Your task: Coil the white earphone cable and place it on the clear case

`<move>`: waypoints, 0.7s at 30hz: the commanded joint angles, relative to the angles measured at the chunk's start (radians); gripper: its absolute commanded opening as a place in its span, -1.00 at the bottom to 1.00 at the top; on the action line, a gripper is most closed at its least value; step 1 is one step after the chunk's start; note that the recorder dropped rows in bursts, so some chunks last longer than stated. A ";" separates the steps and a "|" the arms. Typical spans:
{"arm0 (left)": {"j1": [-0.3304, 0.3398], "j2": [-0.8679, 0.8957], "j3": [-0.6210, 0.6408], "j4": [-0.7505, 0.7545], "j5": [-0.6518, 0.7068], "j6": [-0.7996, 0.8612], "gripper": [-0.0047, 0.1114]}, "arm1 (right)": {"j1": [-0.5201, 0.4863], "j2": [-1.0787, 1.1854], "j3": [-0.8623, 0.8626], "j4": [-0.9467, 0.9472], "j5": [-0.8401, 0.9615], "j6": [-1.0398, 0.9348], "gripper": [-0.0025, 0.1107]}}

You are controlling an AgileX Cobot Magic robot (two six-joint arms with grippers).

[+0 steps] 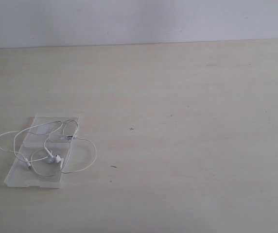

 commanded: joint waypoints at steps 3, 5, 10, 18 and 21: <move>0.071 -0.007 0.000 -0.017 0.004 0.039 -0.92 | -0.004 -0.006 0.004 -0.002 -0.014 -0.002 -0.96; 0.073 -0.007 0.000 -0.015 0.004 0.039 -0.92 | -0.004 -0.006 0.004 -0.002 -0.014 -0.002 -0.96; 0.073 -0.007 0.000 -0.013 0.004 0.039 -0.92 | -0.004 -0.006 0.004 -0.002 -0.014 -0.002 -0.96; 0.073 -0.007 0.000 0.005 0.004 0.039 -0.92 | -0.004 -0.006 0.004 -0.002 -0.014 -0.002 -0.96; 0.073 -0.007 0.000 0.025 0.004 0.039 -0.92 | -0.004 -0.006 0.004 -0.002 -0.014 -0.002 -0.96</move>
